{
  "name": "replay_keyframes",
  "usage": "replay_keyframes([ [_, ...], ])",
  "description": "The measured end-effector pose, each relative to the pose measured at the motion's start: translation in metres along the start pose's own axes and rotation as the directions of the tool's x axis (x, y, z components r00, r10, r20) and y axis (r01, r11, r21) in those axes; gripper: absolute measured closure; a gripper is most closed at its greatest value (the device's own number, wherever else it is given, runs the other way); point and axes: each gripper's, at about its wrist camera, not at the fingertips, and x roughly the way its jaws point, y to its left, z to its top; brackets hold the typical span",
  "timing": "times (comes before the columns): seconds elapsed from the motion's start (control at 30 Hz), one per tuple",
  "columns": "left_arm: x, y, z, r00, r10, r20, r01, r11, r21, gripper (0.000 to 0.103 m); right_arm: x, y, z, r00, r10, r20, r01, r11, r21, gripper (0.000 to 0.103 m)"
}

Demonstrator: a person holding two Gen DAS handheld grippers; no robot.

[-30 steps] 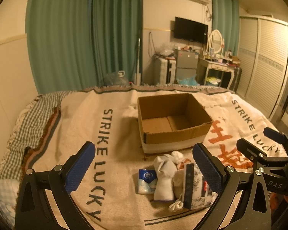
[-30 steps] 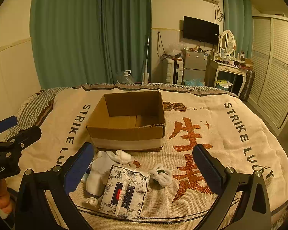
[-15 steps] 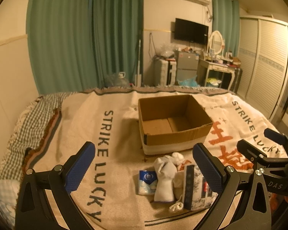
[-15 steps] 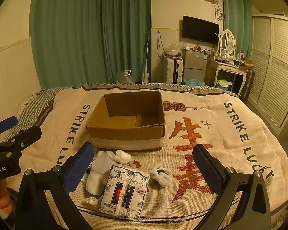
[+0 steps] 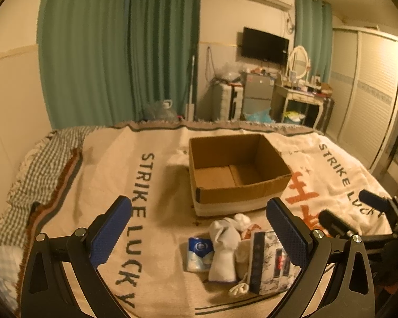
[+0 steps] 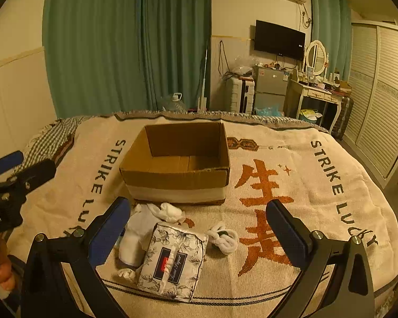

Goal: Organize soft objects
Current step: 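Move the right gripper to the floral tissue pack while the left approaches a white sock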

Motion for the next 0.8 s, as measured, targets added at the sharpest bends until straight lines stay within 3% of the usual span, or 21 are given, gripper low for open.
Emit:
replay_keyframes([
  [0.23,0.037,0.007,-0.016,0.995,0.004,-0.101,-0.008,0.999,-0.033,0.0,0.039,0.005,-0.024,0.99,0.007,-0.144,-0.008,1.0,-0.007,0.004],
  [0.5,0.067,0.013,-0.035,0.979,0.037,-0.2,-0.049,0.997,-0.057,0.001,0.091,0.026,-0.064,0.938,0.088,-0.336,-0.087,0.996,0.018,0.006],
  [0.8,0.087,0.014,-0.046,0.964,0.059,-0.258,-0.073,0.996,-0.044,0.001,0.124,0.017,-0.083,0.901,0.114,-0.419,-0.083,0.992,0.093,0.008],
])
